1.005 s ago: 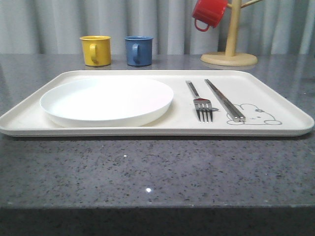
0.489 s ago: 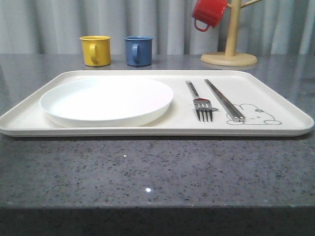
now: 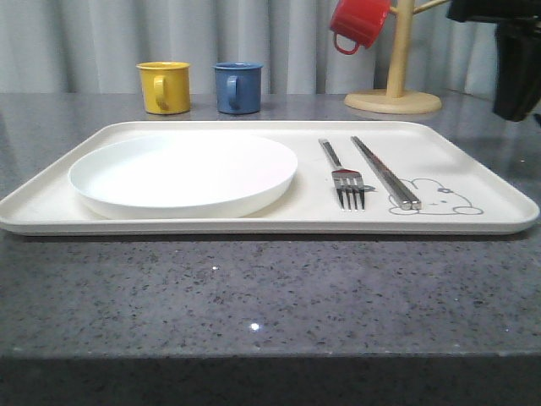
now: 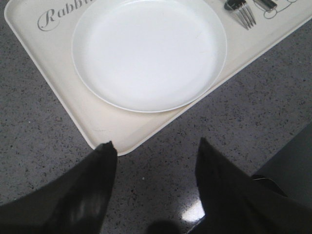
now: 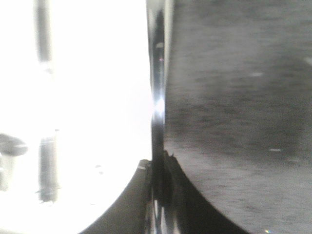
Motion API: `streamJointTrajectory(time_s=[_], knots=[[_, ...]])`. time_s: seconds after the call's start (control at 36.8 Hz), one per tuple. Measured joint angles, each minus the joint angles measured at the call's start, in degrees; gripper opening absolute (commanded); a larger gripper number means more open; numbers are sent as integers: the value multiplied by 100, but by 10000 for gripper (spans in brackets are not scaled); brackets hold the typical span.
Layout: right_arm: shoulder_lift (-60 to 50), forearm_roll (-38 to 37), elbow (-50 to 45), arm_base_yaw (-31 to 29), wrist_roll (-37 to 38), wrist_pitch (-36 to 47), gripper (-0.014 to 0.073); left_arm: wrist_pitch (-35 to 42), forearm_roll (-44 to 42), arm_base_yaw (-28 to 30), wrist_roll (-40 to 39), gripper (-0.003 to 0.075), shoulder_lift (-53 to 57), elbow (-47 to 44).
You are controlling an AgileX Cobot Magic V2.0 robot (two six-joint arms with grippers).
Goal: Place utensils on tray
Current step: 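Lower the spoon onto the tray beside the chopsticks and release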
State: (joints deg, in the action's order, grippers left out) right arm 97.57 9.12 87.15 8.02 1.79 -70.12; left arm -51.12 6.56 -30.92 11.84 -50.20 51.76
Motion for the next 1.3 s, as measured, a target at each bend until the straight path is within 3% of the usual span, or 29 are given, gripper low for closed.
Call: streamJointTrajectory(time_s=[0.27, 0.62, 0.73, 1.01, 1.3], knots=[[100, 99, 0, 503, 737, -29, -69, 0, 0, 0, 0, 369, 0, 0], [655, 99, 0, 518, 1495, 124, -64, 0, 0, 0, 0, 369, 0, 0], [717, 111, 0, 518, 1500, 236, -18, 0, 0, 0, 0, 369, 0, 0], [764, 111, 0, 518, 1505, 435, 249, 0, 0, 0, 0, 369, 0, 0], [635, 100, 0, 518, 1297, 533, 265, 0, 0, 0, 0, 369, 0, 0]])
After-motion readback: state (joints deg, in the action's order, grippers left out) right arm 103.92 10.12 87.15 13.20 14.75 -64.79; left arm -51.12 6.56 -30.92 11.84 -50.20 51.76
